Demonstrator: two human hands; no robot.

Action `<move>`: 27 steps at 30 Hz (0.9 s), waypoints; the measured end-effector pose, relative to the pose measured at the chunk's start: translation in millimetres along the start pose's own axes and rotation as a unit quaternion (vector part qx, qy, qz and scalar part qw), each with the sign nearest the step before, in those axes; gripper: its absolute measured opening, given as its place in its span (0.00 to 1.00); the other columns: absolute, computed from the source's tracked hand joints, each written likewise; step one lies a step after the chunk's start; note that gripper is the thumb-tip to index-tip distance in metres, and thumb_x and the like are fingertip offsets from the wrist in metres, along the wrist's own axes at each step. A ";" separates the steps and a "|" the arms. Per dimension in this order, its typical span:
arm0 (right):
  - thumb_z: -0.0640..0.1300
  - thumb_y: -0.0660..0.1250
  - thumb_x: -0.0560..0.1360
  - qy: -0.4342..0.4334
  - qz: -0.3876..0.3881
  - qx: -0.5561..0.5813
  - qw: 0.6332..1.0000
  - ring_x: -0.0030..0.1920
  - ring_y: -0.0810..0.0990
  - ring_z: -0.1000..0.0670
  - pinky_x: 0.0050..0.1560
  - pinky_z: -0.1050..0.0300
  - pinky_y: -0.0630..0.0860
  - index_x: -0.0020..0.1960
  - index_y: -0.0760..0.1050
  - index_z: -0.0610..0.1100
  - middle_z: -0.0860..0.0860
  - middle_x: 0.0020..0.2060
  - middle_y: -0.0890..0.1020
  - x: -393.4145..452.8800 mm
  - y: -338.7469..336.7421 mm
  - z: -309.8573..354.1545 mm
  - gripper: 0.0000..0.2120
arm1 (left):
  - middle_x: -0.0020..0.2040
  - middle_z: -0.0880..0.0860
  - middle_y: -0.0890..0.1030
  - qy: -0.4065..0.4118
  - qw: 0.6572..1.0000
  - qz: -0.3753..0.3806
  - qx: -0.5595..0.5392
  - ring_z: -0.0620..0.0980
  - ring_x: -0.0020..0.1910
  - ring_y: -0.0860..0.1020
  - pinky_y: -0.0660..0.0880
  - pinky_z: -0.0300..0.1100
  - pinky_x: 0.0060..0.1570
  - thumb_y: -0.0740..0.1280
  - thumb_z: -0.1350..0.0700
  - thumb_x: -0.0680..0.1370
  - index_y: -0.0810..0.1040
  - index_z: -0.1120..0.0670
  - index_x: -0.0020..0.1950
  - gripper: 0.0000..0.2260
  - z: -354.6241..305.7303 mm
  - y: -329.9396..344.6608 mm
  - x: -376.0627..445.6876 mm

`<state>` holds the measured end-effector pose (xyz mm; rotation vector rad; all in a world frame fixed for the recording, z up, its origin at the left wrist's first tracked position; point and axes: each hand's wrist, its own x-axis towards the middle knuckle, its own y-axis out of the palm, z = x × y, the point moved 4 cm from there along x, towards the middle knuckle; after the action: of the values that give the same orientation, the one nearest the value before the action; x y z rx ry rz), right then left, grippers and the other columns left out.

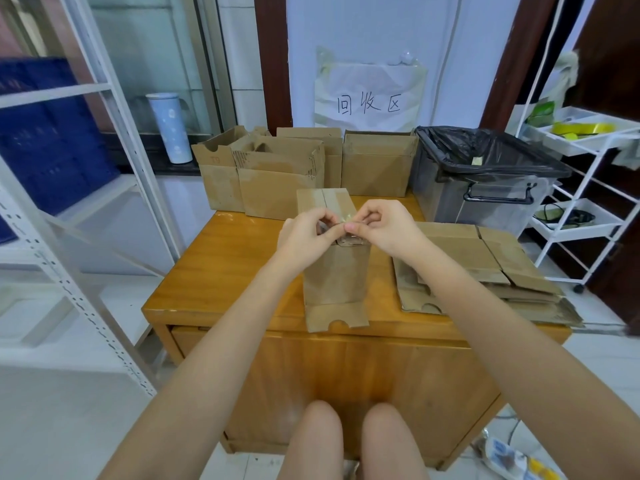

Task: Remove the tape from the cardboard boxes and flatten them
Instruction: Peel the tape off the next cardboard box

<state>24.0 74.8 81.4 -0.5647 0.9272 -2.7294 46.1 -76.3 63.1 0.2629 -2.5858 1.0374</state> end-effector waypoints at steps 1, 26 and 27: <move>0.47 0.73 0.72 -0.002 -0.001 -0.004 1.000 0.44 0.82 0.50 0.52 0.47 0.80 0.42 0.78 0.47 0.50 0.39 0.83 0.3 -0.6 0.1 0.06 | 0.36 0.39 0.73 0.015 1.000 0.003 -0.001 0.40 0.37 0.70 0.69 0.45 0.50 0.67 0.47 0.77 0.76 0.48 0.47 0.05 -0.3 0.6 -1.6; 0.54 0.75 0.69 0.009 -0.068 -0.058 0.996 0.45 0.79 0.52 0.45 0.59 0.76 0.48 0.73 0.44 0.52 0.42 0.80 -33.1 4.6 -20.4 0.18 | 0.51 0.38 0.74 0.026 0.997 -0.028 0.065 0.43 0.50 0.69 0.62 0.45 0.58 0.68 0.44 0.76 0.73 0.45 0.59 0.14 -4.3 5.9 -2.7; 0.53 0.75 0.70 0.000 -0.086 -0.072 0.994 0.43 0.79 0.51 0.43 0.59 0.75 0.46 0.73 0.44 0.52 0.40 0.79 -32.7 4.4 -18.8 0.16 | 0.51 0.38 0.74 0.026 0.997 -0.030 0.059 0.44 0.50 0.70 0.62 0.45 0.58 0.68 0.44 0.76 0.72 0.46 0.60 0.15 -3.9 5.9 -2.3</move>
<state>46.1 91.6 55.5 -0.6995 1.1320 -2.8275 47.4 -69.3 61.1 0.3370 -2.4591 1.1620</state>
